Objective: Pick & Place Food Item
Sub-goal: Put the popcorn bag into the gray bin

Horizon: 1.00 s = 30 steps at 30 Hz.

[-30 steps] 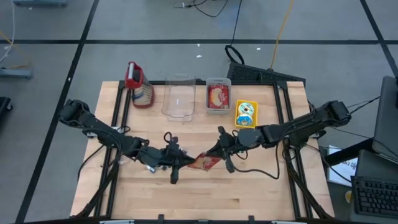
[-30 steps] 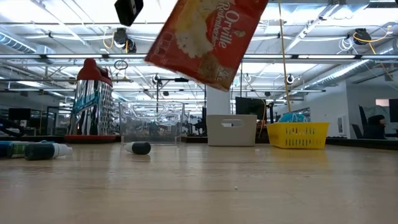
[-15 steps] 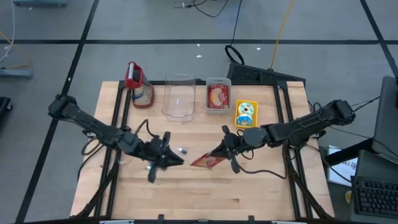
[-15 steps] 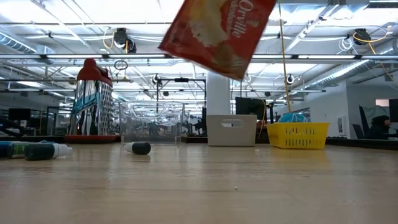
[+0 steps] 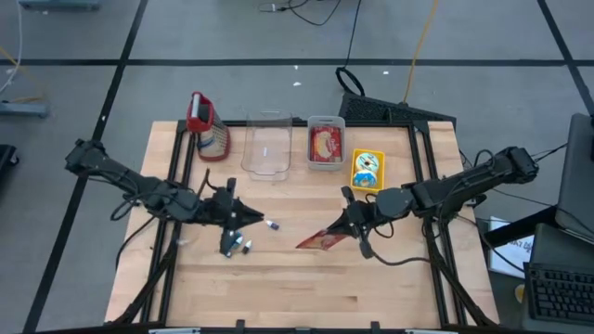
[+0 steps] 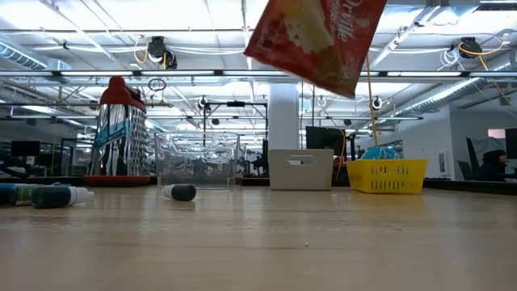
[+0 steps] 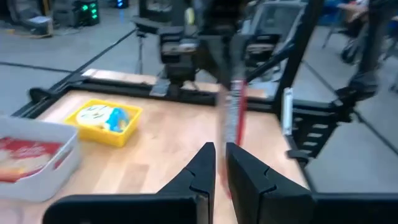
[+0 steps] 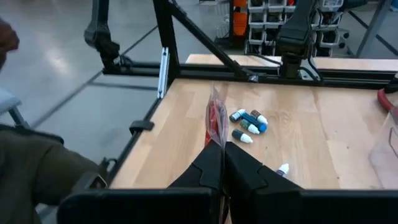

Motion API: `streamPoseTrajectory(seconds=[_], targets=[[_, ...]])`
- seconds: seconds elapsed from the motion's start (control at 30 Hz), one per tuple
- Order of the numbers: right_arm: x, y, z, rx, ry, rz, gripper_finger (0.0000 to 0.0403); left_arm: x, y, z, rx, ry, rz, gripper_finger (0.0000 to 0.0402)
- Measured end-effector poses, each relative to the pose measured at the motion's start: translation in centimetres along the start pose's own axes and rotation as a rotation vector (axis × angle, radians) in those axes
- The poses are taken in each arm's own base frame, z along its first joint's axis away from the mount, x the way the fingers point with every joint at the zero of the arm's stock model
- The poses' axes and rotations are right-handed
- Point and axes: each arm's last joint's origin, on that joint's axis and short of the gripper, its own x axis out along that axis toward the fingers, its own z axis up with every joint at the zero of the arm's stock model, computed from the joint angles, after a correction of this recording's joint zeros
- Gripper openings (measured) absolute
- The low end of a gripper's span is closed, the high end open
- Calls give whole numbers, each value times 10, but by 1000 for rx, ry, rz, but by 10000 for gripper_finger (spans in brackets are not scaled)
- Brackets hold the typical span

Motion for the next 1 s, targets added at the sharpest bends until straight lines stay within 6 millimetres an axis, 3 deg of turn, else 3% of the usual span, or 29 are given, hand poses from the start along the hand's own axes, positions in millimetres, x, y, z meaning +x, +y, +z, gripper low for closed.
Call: streamPoseTrajectory(seconds=[0.13,0.3,0.43,0.63,0.8,1.0], targets=[[0,0,-2,-74,16,-1,0,7,17,-2,-25,-11,-21,37],[1,-4,-1,-129,13,-15,0,5,50,-20,-52,-97,-50,37],[0,-11,-3,-124,33,-39,0,-10,71,-39,-95,-152,-2,37],[-1,-27,-2,-107,60,-96,0,-39,85,-62,-128,-223,22,37],[-9,-47,19,-116,67,-172,0,-51,90,-85,-127,-286,14,37],[-30,-77,52,-178,84,-289,0,-53,94,-107,-110,-315,19,37]])
